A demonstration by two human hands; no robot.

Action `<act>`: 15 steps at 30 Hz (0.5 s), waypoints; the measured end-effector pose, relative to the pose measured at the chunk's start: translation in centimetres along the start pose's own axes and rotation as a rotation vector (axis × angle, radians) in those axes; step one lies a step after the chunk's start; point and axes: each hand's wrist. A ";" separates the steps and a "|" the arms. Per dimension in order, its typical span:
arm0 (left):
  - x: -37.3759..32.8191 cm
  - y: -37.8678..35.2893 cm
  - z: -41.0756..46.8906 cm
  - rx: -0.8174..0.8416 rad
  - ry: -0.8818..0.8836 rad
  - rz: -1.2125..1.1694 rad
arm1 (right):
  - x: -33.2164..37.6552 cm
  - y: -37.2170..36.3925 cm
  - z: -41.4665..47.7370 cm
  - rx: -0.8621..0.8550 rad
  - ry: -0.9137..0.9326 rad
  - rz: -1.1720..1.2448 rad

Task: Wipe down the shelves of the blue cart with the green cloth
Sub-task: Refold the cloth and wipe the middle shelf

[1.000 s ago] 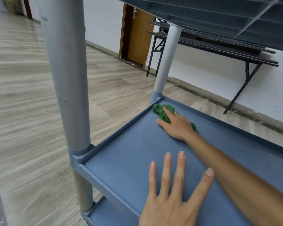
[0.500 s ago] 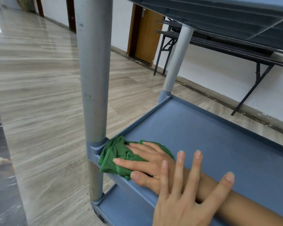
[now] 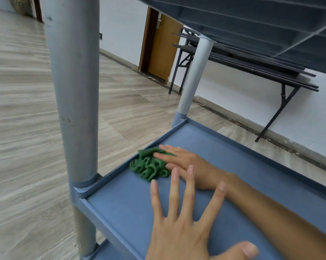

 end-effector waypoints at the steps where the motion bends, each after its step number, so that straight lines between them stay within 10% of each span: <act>1: 0.0 0.4 0.3 0.042 0.034 -0.019 | -1.1 -0.4 2.0 0.314 0.098 0.000; 4: 0.4 0.0 0.3 0.000 0.013 0.071 | -8.5 -3.1 11.3 0.683 0.174 0.077; 15: 0.9 -0.7 -0.1 -0.371 -0.098 0.316 | -12.2 -11.2 16.4 0.409 -0.256 -0.153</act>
Point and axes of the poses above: each hand's wrist, its own z-axis towards the middle knuckle, its own y-axis out of the back of the hand, x = y × z, and after that the axes turned 3 degrees about -x, right-handed
